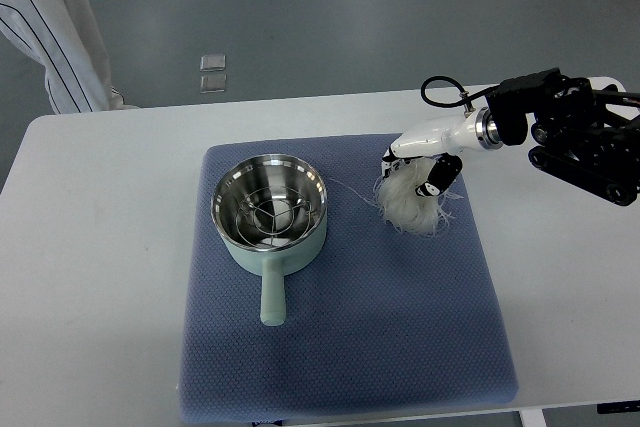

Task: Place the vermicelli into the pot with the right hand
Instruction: 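Close the right hand's fingers around the vermicelli bundle, then lift the vermicelli with the right hand and carry it over the saucepan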

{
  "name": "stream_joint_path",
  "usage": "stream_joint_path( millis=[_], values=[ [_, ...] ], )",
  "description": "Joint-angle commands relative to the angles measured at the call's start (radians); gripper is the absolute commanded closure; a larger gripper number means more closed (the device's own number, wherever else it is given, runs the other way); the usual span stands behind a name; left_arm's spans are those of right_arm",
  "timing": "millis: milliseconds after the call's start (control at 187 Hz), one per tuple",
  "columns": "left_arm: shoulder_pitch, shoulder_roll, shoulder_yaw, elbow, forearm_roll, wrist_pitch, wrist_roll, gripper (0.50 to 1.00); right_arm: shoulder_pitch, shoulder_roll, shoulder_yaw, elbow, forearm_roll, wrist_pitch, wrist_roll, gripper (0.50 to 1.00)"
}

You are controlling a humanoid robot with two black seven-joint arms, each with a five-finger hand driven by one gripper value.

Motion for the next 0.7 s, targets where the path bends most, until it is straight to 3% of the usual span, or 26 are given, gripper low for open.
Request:
stream_joint_path(
  millis=[0, 112, 535, 696],
  values=[
    [0.0, 0.0, 0.0, 0.0, 0.0, 0.0, 0.0, 0.5, 0.025, -0.004, 0.001, -0.002, 0.014, 0.0, 0.001, 0.965],
    [0.0, 0.0, 0.0, 0.0, 0.0, 0.0, 0.001, 0.5, 0.042, -0.006, 0.03, -0.02, 0.036, 0.009, 0.001, 0.938],
    [0.0, 0.0, 0.0, 0.0, 0.0, 0.0, 0.0, 0.5, 0.186, 0.01, 0.073, -0.023, 0.089, 0.022, 0.001, 0.93],
    [0.0, 0.0, 0.0, 0.0, 0.0, 0.0, 0.0, 0.5, 0.257, 0.091, 0.074, -0.025, 0.131, 0.031, 0.006, 0.92]
  ],
)
